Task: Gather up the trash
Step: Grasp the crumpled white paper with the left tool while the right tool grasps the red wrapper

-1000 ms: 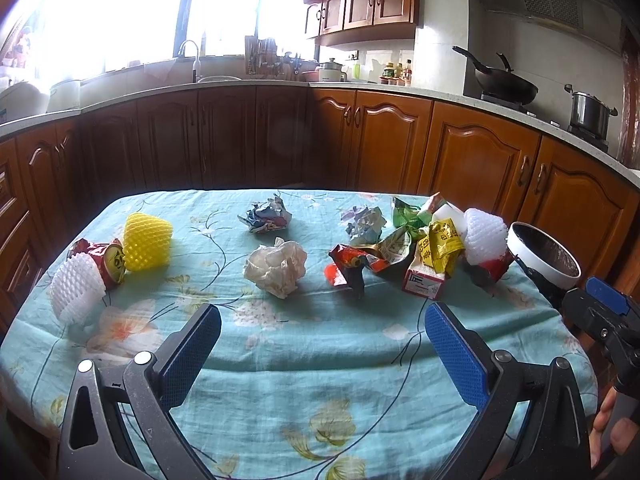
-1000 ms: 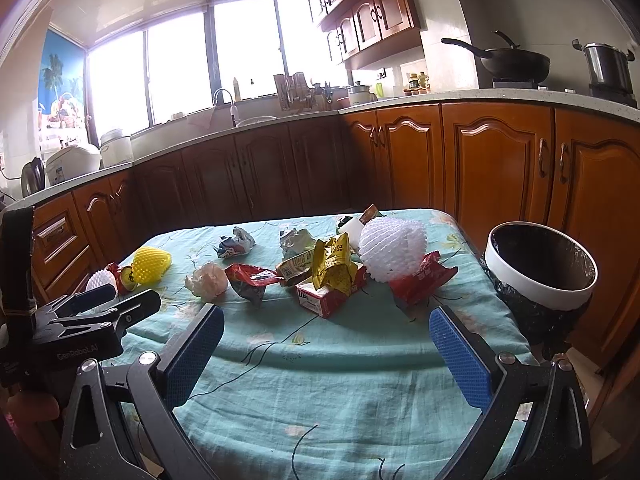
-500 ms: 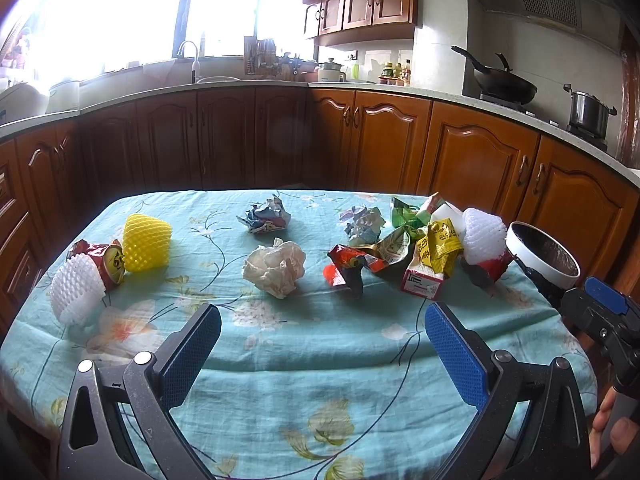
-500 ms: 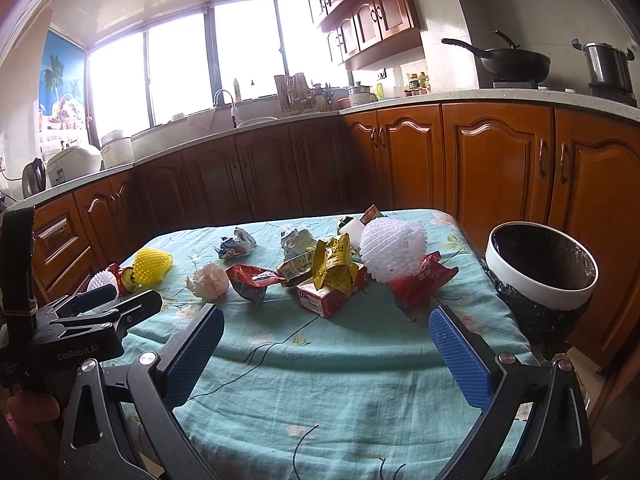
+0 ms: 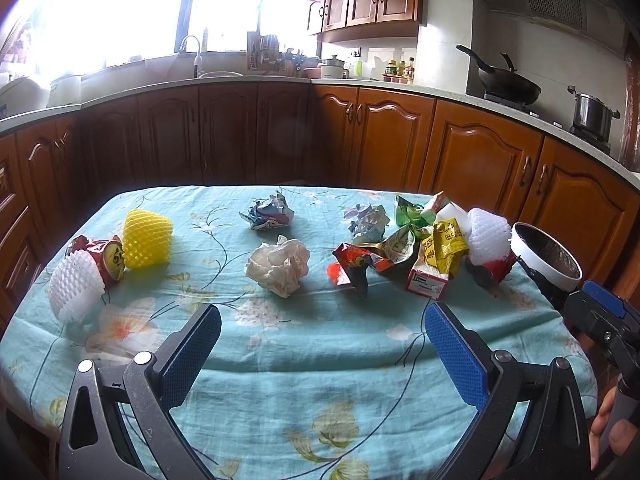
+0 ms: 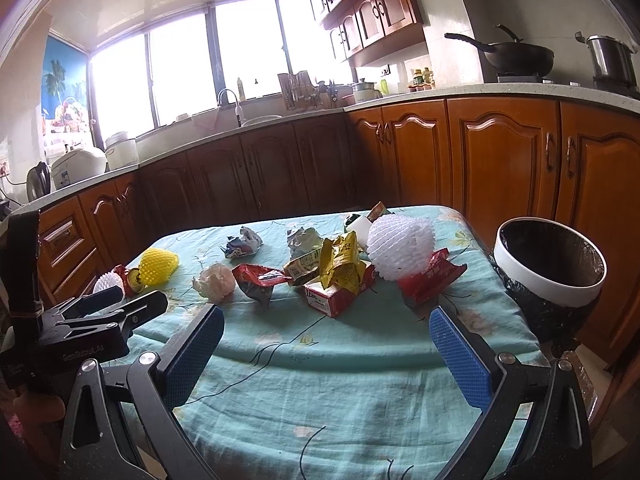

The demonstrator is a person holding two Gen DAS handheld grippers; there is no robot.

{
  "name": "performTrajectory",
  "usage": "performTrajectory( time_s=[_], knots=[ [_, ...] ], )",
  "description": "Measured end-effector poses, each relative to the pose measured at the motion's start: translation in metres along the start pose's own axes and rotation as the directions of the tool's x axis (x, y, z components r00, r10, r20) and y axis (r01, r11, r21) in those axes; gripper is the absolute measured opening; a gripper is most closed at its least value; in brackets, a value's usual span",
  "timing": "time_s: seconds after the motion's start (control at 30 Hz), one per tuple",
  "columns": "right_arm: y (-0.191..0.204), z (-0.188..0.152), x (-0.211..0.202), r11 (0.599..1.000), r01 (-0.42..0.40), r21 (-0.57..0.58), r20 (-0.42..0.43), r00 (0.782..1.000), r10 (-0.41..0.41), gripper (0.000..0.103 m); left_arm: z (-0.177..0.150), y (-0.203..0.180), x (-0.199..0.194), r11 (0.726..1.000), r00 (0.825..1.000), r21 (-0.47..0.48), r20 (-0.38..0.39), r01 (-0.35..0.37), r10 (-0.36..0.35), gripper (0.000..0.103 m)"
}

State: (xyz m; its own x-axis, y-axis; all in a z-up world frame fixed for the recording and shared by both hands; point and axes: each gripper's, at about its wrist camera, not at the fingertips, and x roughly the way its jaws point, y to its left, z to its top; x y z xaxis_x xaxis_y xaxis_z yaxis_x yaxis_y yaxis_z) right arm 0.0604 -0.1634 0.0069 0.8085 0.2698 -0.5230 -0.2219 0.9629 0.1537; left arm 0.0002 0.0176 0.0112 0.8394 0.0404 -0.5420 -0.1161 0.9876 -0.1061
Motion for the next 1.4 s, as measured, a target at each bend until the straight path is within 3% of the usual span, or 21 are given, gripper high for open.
performTrajectory(
  time_s=[0.33, 0.5, 0.63, 0.93, 1.07, 1.17, 1.23, 1.33, 1.4],
  knots=[
    [0.016, 0.013, 0.034, 0.989, -0.144, 0.013, -0.059, 0.988, 0.145, 0.098, 0.019, 0.032, 0.03, 0.997, 0.997, -0.051, -0.05, -0.055, 0.052, 0.101],
    [0.025, 0.02, 0.07, 0.973, -0.225, 0.044, -0.133, 0.964, 0.229, 0.075, 0.032, 0.047, 0.059, 0.994, 0.994, -0.082, -0.093, -0.068, 0.06, 0.093],
    [0.038, 0.026, 0.097, 0.963, -0.268, 0.032, -0.177, 0.947, 0.27, 0.065, 0.043, 0.059, 0.086, 0.993, 0.99, -0.1, -0.128, -0.067, 0.054, 0.091],
    [0.062, 0.03, 0.155, 0.955, -0.295, -0.034, -0.285, 0.919, 0.274, 0.05, 0.058, 0.074, 0.149, 0.994, 0.977, -0.107, -0.212, -0.039, 0.016, 0.087],
    [0.065, 0.027, 0.175, 0.957, -0.284, -0.063, -0.326, 0.912, 0.249, 0.038, 0.059, 0.075, 0.173, 0.995, 0.969, -0.095, -0.247, -0.028, 0.003, 0.086],
    [0.062, 0.021, 0.184, 0.959, -0.274, -0.071, -0.346, 0.908, 0.234, 0.016, 0.058, 0.075, 0.186, 0.995, 0.963, -0.096, -0.267, -0.008, -0.018, 0.076],
    [0.059, 0.02, 0.184, 0.96, -0.27, -0.068, -0.342, 0.911, 0.232, 0.013, 0.058, 0.076, 0.19, 0.994, 0.962, -0.109, -0.267, 0.021, -0.05, 0.067],
    [0.057, 0.02, 0.182, 0.96, -0.273, -0.066, -0.332, 0.913, 0.237, 0.01, 0.058, 0.074, 0.19, 0.993, 0.962, -0.105, -0.262, 0.046, -0.072, 0.039],
    [0.055, 0.022, 0.177, 0.958, -0.281, -0.055, -0.323, 0.913, 0.25, 0.008, 0.059, 0.07, 0.188, 0.996, 0.966, -0.081, -0.254, 0.039, -0.058, 0.031]
  ],
)
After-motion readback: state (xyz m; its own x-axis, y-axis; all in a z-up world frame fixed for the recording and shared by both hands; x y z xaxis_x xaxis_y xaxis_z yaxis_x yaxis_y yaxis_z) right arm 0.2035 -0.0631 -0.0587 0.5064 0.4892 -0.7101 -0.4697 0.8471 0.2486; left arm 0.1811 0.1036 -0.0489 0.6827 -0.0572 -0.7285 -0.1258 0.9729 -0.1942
